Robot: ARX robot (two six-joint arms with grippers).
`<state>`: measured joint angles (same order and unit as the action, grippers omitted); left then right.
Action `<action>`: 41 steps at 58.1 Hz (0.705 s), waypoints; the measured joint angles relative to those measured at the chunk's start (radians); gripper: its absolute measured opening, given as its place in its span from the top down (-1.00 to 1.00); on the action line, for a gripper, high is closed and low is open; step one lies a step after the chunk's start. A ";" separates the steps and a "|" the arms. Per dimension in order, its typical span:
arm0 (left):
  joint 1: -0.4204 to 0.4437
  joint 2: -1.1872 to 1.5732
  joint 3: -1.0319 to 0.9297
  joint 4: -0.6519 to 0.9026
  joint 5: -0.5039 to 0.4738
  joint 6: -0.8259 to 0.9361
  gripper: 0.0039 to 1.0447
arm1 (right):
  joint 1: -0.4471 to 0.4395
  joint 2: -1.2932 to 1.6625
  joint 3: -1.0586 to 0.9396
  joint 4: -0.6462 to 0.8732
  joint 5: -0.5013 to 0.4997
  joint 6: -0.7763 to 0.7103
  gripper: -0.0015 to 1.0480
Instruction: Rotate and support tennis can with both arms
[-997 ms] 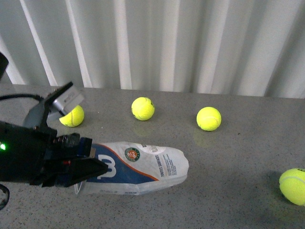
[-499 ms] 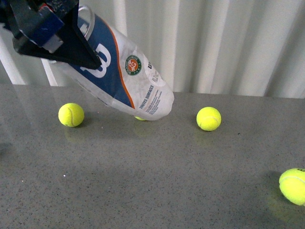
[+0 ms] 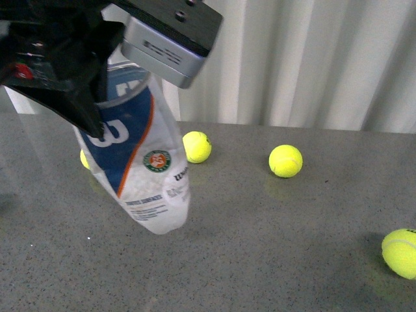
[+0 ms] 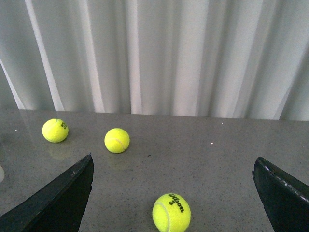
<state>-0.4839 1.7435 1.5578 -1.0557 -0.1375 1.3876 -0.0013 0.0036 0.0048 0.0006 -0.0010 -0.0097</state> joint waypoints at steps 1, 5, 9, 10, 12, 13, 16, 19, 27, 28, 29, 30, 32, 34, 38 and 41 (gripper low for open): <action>-0.006 0.002 -0.004 0.010 -0.013 0.009 0.94 | 0.000 0.000 0.000 0.000 0.000 0.000 -0.86; -0.024 0.013 -0.009 0.022 -0.037 0.029 0.94 | 0.000 0.000 0.000 0.000 0.000 0.000 -0.86; -0.039 0.034 -0.013 0.023 -0.058 0.057 0.94 | 0.000 0.000 0.000 0.000 0.000 0.000 -0.86; -0.041 0.038 -0.014 0.027 -0.067 0.063 0.94 | 0.000 0.000 0.000 0.000 0.000 0.000 -0.86; -0.043 0.055 -0.016 0.035 -0.089 0.082 0.94 | 0.000 0.000 0.000 0.000 0.000 0.000 -0.86; -0.043 0.061 -0.016 0.035 -0.092 0.087 0.94 | 0.000 0.000 0.000 0.000 0.000 0.000 -0.86; -0.043 0.072 -0.016 0.041 -0.096 0.097 0.94 | 0.000 0.000 0.000 0.000 0.000 0.000 -0.86; -0.043 0.085 -0.014 0.040 -0.090 0.098 0.94 | 0.000 0.000 0.000 0.000 0.000 0.000 -0.86; -0.047 0.122 0.001 0.011 -0.074 0.103 0.94 | 0.000 0.000 0.000 0.000 0.000 0.000 -0.86; -0.047 0.127 0.005 0.006 -0.071 0.102 0.94 | 0.000 0.000 0.000 0.000 0.000 0.000 -0.86; -0.047 0.133 0.010 -0.003 -0.065 0.101 0.94 | 0.000 0.000 0.000 0.000 0.000 0.000 -0.86; -0.047 0.138 0.014 -0.008 -0.062 0.101 0.94 | 0.000 0.000 0.000 0.000 0.000 0.000 -0.86; -0.047 0.146 0.020 -0.006 -0.058 0.101 0.94 | 0.000 0.000 0.000 0.000 0.000 0.000 -0.86; -0.047 0.158 0.032 -0.006 -0.058 0.101 0.94 | 0.000 0.000 0.000 0.000 0.000 0.000 -0.86; -0.047 0.179 0.061 -0.011 -0.042 0.096 0.94 | 0.000 0.000 0.000 0.000 0.000 0.000 -0.86; -0.047 0.193 0.080 -0.020 -0.026 0.091 0.94 | 0.000 0.000 0.000 0.000 0.000 0.000 -0.86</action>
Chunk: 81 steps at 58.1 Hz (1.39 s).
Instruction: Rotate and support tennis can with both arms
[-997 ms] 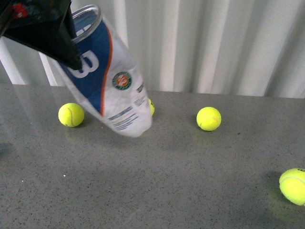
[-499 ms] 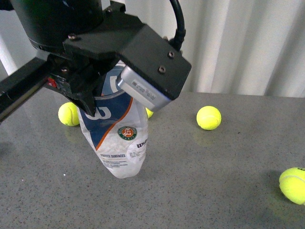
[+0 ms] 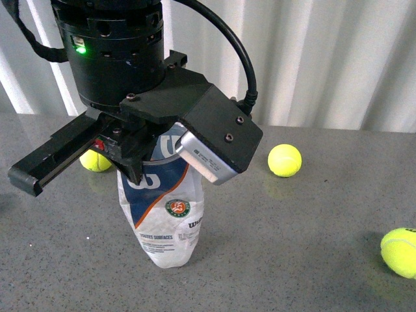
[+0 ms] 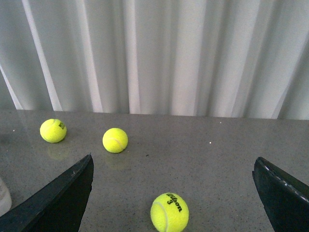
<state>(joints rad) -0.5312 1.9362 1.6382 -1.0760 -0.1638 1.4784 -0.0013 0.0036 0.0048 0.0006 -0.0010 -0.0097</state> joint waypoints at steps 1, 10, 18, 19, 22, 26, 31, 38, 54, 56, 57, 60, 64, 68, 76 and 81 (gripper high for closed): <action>0.000 0.004 0.006 -0.003 0.003 -0.002 0.94 | 0.000 0.000 0.000 0.000 0.000 0.000 -0.86; -0.002 0.035 0.040 -0.015 -0.002 -0.006 0.94 | 0.000 0.000 0.000 0.000 0.000 0.000 -0.86; -0.001 0.063 0.059 -0.015 -0.005 -0.006 0.94 | 0.000 0.000 0.000 0.000 0.000 0.000 -0.86; -0.001 0.064 0.061 -0.014 -0.009 -0.006 0.94 | 0.000 0.000 0.000 0.000 0.000 0.000 -0.86; 0.000 0.066 0.063 -0.007 -0.011 -0.006 0.94 | 0.000 0.000 0.000 0.000 0.000 0.000 -0.86; 0.002 0.069 0.064 0.000 -0.010 -0.004 0.94 | 0.000 0.000 0.000 0.000 0.000 0.000 -0.86; 0.006 0.072 0.064 0.016 -0.014 -0.001 0.74 | 0.000 0.000 0.000 0.000 0.000 0.000 -0.86; 0.009 0.081 0.064 0.018 -0.018 0.004 0.42 | 0.000 0.000 0.000 0.000 0.000 0.000 -0.86; 0.012 0.083 0.069 0.021 -0.028 0.010 -0.42 | 0.000 0.000 0.000 0.000 0.000 0.000 -0.86; 0.012 0.083 0.071 0.017 -0.029 0.010 -0.50 | 0.000 0.000 0.000 0.000 0.000 0.000 -0.86; 0.013 0.083 0.074 0.010 -0.029 0.010 -0.57 | 0.000 0.000 0.000 0.000 0.000 0.000 -0.86; 0.013 0.083 0.083 -0.009 -0.032 0.010 -0.71 | 0.000 0.000 0.000 0.000 0.000 0.000 -0.86; 0.014 0.083 0.101 -0.026 -0.034 0.008 -0.90 | 0.000 0.000 0.000 0.000 0.000 0.000 -0.86; 0.014 0.081 0.136 -0.058 -0.017 -0.003 -0.86 | 0.000 0.000 0.000 0.000 0.000 0.000 -0.86; 0.021 0.068 0.228 -0.133 0.053 -0.045 -0.87 | 0.000 0.000 0.000 0.000 0.000 0.000 -0.86; 0.033 0.054 0.303 -0.136 0.126 -0.079 -0.87 | 0.000 0.000 0.000 0.000 0.000 0.000 -0.86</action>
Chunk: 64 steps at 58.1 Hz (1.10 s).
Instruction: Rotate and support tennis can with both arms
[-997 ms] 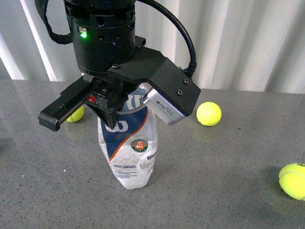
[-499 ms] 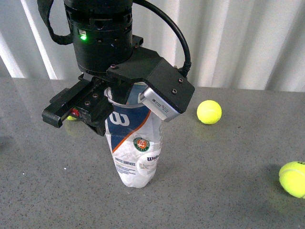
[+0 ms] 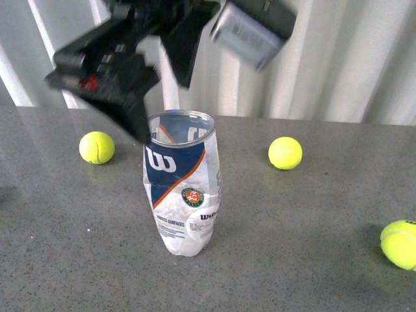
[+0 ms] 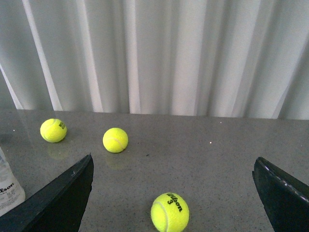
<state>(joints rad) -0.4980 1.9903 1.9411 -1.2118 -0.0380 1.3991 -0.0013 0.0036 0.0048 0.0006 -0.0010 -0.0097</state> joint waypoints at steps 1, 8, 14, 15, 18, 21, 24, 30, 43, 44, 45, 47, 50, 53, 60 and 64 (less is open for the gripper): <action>0.003 -0.004 0.014 0.008 0.019 -0.009 -0.87 | 0.000 0.000 0.000 0.000 0.000 0.000 -0.86; 0.056 -0.077 0.076 0.150 0.166 -0.089 -0.87 | 0.000 0.000 0.000 0.000 0.000 0.000 -0.86; 0.166 -0.236 -0.009 0.463 0.244 -0.259 -0.87 | 0.000 0.000 0.000 0.000 0.000 0.000 -0.86; 0.175 -0.249 -0.021 0.490 0.244 -0.267 -0.87 | 0.000 0.000 0.000 0.000 0.000 0.000 -0.86; 0.219 -0.311 -0.082 0.613 0.253 -0.345 -0.87 | 0.000 0.000 0.000 0.000 0.000 0.000 -0.86; 0.262 -0.371 -0.150 0.713 0.269 -0.438 -0.87 | 0.000 0.000 0.000 0.000 0.000 0.000 -0.86; 0.303 -0.429 -0.222 0.792 0.271 -0.514 -0.87 | 0.000 0.000 0.000 0.000 0.000 0.000 -0.86; 0.376 -0.553 -0.398 0.912 0.320 -0.694 -0.87 | 0.000 0.000 0.000 0.000 0.000 0.000 -0.86; 0.484 -0.739 -0.722 1.007 0.417 -0.829 -0.87 | 0.000 0.000 0.000 0.000 0.000 0.000 -0.86; 0.486 -0.755 -0.761 1.056 0.369 -0.871 -0.81 | 0.000 0.000 0.000 0.000 0.000 0.000 -0.86; 0.488 -0.774 -0.808 1.125 0.300 -0.917 -0.75 | 0.000 0.000 0.000 0.000 0.000 0.000 -0.86; 0.490 -0.802 -0.884 1.230 0.208 -0.996 -0.65 | 0.000 0.000 0.000 0.000 0.000 0.000 -0.86; 0.494 -0.852 -1.014 1.387 0.091 -1.125 -0.48 | 0.000 0.000 0.000 0.000 0.000 0.000 -0.86; 0.499 -0.905 -1.138 1.506 0.043 -1.229 -0.30 | 0.000 0.000 0.000 0.000 0.000 0.000 -0.86; 0.501 -1.003 -1.355 1.638 0.036 -1.338 0.11 | 0.000 0.000 0.000 0.000 0.000 0.000 -0.86; 0.498 -1.039 -1.453 1.675 0.037 -1.368 0.40 | 0.000 0.000 0.000 0.000 0.000 0.000 -0.86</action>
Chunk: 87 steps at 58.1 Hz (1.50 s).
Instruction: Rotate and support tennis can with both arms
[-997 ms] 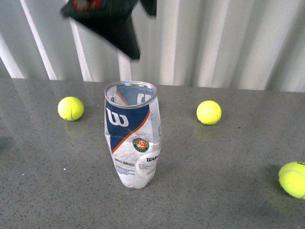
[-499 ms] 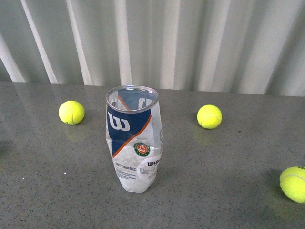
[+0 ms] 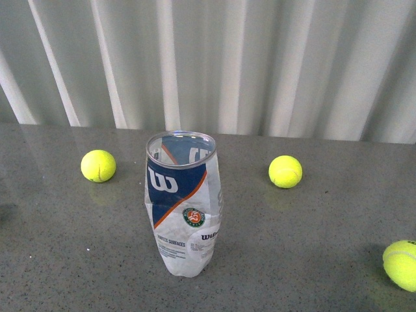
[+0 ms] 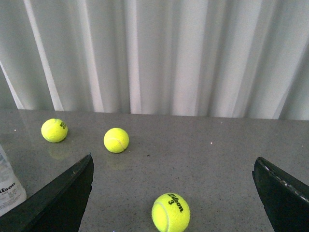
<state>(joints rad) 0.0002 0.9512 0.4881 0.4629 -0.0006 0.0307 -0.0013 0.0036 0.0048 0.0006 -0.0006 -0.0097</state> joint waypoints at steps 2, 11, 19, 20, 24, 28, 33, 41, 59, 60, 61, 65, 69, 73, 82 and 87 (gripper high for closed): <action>0.000 -0.011 -0.030 0.010 0.000 -0.006 0.50 | 0.000 0.000 0.000 0.000 0.000 0.000 -0.86; 0.000 -0.095 -0.149 0.051 0.000 -0.020 0.93 | 0.000 0.000 0.000 0.000 0.000 0.000 -0.86; 0.000 -0.159 -0.231 0.064 0.000 -0.026 0.93 | 0.000 0.000 0.000 0.000 0.000 0.000 -0.86; 0.000 -0.167 -0.242 0.065 0.000 -0.026 0.93 | 0.000 0.000 0.000 0.000 0.000 0.000 -0.86; 0.000 -0.200 -0.275 0.066 0.000 -0.028 0.93 | 0.000 0.000 0.000 0.000 0.000 0.000 -0.86; 0.000 -0.233 -0.304 0.065 0.000 -0.029 0.93 | 0.000 0.000 0.000 0.000 0.000 0.000 -0.86; 0.000 -0.274 -0.336 0.058 0.000 -0.029 0.93 | 0.000 0.000 0.000 0.000 0.000 0.000 -0.86; 0.000 -0.338 -0.375 0.033 0.000 -0.029 0.93 | 0.000 0.000 0.000 0.000 0.000 0.000 -0.86; 0.000 -0.501 -0.438 -0.066 0.000 -0.029 0.93 | 0.000 0.000 0.000 0.000 0.000 0.000 -0.86; 0.000 -0.510 -0.440 -0.072 0.000 -0.029 0.93 | 0.000 0.000 0.000 0.000 0.000 0.000 -0.86; 0.000 -0.514 -0.441 -0.075 0.000 -0.029 0.93 | 0.000 0.000 0.000 0.000 0.000 0.000 -0.86; 0.000 -0.543 -0.448 -0.097 0.000 -0.029 0.93 | 0.000 0.000 0.000 0.000 0.000 0.000 -0.86; 0.000 -0.562 -0.464 -0.092 0.000 -0.029 0.93 | 0.000 0.000 0.000 0.000 0.000 0.000 -0.86; 0.000 -0.581 -0.464 -0.095 0.000 -0.030 0.93 | 0.000 0.000 0.000 0.000 0.000 0.000 -0.86; 0.000 -0.642 -0.464 -0.150 0.000 -0.030 0.94 | 0.000 0.000 0.000 0.000 0.000 0.000 -0.86; 0.000 -0.674 -0.464 -0.182 0.000 -0.030 0.94 | 0.000 0.000 0.000 0.000 0.000 0.000 -0.86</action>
<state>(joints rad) -0.0002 0.2771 0.0238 0.2813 -0.0002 0.0010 -0.0013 0.0036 0.0048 0.0006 -0.0006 -0.0097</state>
